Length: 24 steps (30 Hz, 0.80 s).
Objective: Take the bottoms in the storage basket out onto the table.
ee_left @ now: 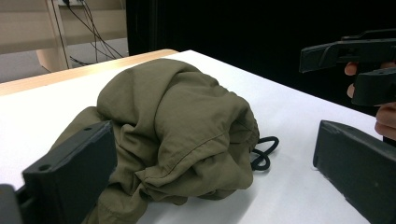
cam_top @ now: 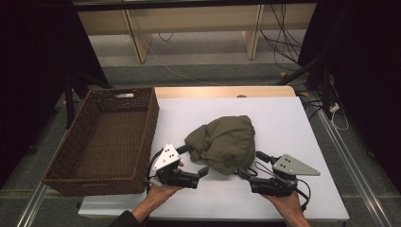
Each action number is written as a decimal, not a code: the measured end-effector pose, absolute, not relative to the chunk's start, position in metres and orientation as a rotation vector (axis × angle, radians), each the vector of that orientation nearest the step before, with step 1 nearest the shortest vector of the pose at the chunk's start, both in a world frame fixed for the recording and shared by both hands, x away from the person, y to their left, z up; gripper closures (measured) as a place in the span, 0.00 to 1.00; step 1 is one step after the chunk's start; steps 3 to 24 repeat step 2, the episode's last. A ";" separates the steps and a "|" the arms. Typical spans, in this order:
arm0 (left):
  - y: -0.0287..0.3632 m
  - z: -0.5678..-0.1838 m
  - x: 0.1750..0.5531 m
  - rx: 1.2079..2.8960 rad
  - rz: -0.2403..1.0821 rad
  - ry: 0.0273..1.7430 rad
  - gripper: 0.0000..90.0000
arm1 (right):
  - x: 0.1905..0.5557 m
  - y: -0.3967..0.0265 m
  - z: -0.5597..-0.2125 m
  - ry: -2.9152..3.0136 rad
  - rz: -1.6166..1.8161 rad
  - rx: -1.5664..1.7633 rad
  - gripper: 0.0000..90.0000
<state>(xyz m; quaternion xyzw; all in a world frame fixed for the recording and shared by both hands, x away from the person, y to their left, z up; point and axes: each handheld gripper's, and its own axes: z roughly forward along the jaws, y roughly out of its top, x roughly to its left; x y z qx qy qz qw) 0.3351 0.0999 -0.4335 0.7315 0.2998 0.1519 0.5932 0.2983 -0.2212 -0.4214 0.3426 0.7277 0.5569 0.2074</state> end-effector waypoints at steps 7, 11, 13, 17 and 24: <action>0.100 -0.433 0.335 1.701 0.353 0.696 0.00 | 0.299 -0.221 -0.422 2.023 1.556 0.955 0.22; 0.100 -0.433 0.335 1.701 0.353 0.696 0.00 | 0.299 -0.221 -0.422 2.023 1.556 0.955 0.22; 0.100 -0.433 0.335 1.701 0.353 0.696 0.00 | 0.299 -0.221 -0.422 2.023 1.556 0.955 0.22; 0.100 -0.433 0.335 1.701 0.353 0.696 0.00 | 0.299 -0.221 -0.422 2.023 1.556 0.955 0.22; 0.100 -0.433 0.335 1.701 0.353 0.696 0.00 | 0.299 -0.221 -0.422 2.023 1.556 0.955 0.22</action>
